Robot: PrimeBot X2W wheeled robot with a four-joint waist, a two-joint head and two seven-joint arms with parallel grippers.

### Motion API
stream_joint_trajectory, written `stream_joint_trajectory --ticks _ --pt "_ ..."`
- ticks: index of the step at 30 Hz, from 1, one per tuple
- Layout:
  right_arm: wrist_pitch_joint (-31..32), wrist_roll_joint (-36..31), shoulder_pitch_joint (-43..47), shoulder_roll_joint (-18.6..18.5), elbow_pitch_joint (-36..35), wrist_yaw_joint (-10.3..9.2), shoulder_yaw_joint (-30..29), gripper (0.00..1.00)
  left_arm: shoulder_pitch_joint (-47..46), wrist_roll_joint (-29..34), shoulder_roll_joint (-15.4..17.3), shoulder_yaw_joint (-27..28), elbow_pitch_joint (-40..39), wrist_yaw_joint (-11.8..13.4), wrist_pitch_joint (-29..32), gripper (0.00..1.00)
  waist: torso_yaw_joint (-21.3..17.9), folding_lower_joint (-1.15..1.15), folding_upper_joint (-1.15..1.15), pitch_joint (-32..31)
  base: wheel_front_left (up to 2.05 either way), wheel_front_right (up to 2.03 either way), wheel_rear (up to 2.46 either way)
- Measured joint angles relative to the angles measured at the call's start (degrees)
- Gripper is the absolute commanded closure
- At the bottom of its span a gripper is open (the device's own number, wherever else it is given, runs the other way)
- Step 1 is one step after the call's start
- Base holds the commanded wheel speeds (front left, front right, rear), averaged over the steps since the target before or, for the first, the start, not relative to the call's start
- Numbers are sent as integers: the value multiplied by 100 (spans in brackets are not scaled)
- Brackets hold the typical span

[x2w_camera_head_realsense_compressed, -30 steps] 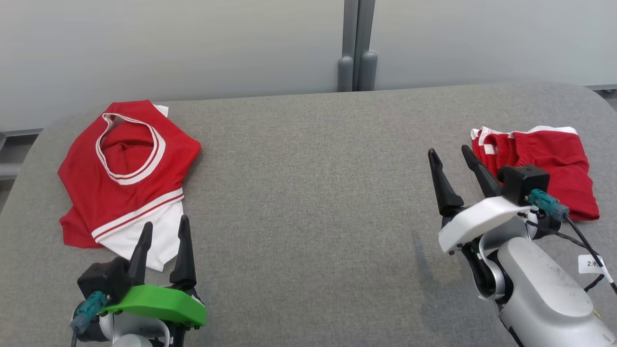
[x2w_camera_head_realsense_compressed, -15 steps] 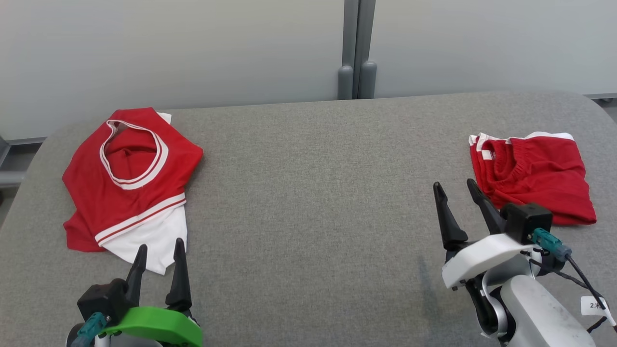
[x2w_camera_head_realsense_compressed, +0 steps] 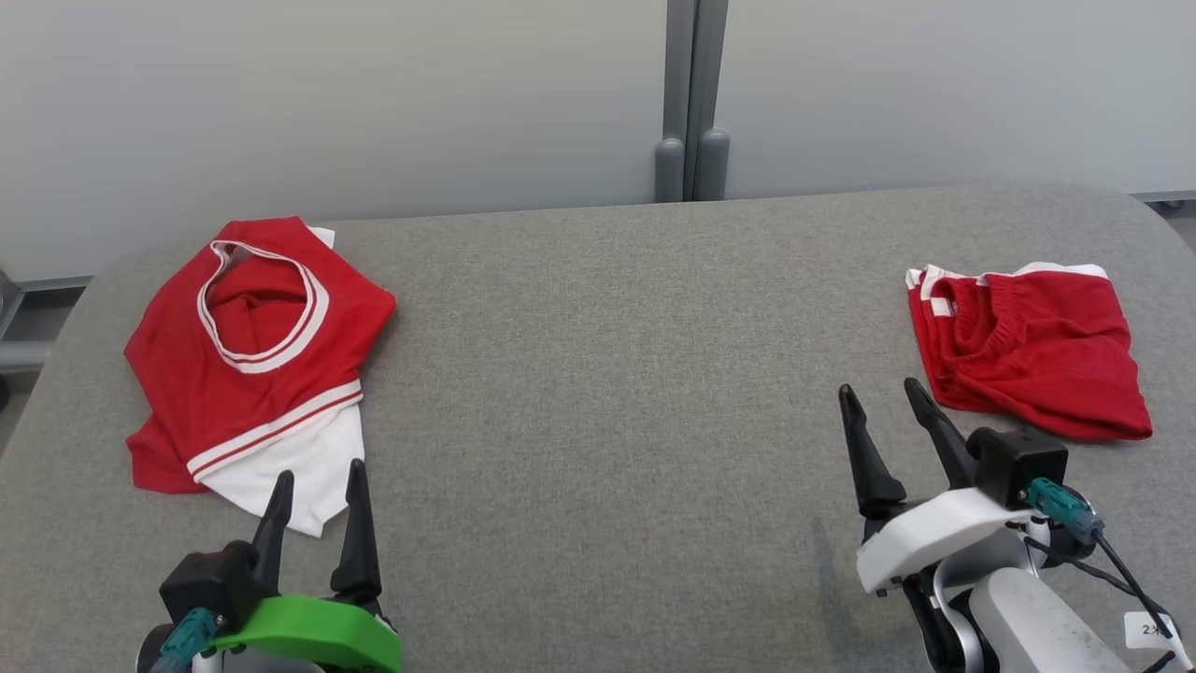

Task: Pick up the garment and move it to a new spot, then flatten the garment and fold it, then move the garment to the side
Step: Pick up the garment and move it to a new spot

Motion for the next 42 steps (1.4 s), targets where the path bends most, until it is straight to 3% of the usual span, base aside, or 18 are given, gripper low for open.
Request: stream_joint_trajectory --ticks 8,16,21,28,37,42 --pt "0 -79 136 5 -108 -1 -160 0 77 62 -27 -25 -13 0 0 0 53 0 0 -5 0 0 0" --pt "0 -127 261 8 -208 -2 -240 0 77 142 -52 -32 -22 0 0 0 342 0 0 5 0 0 0" --pt "0 -137 261 24 -229 29 -192 0 80 246 -73 111 -32 0 0 0 643 0 0 13 0 0 0" --pt "0 -229 247 166 -199 257 41 0 331 286 -102 458 -88 26 0 0 1210 0 0 23 0 0 0" --pt "0 -227 254 192 -186 245 -157 0 382 309 -148 186 -109 27 0 0 1888 0 0 32 0 0 0" --pt "0 -218 253 309 -179 250 -134 0 382 246 -166 371 -158 30 0 0 2191 0 0 46 0 0 0"
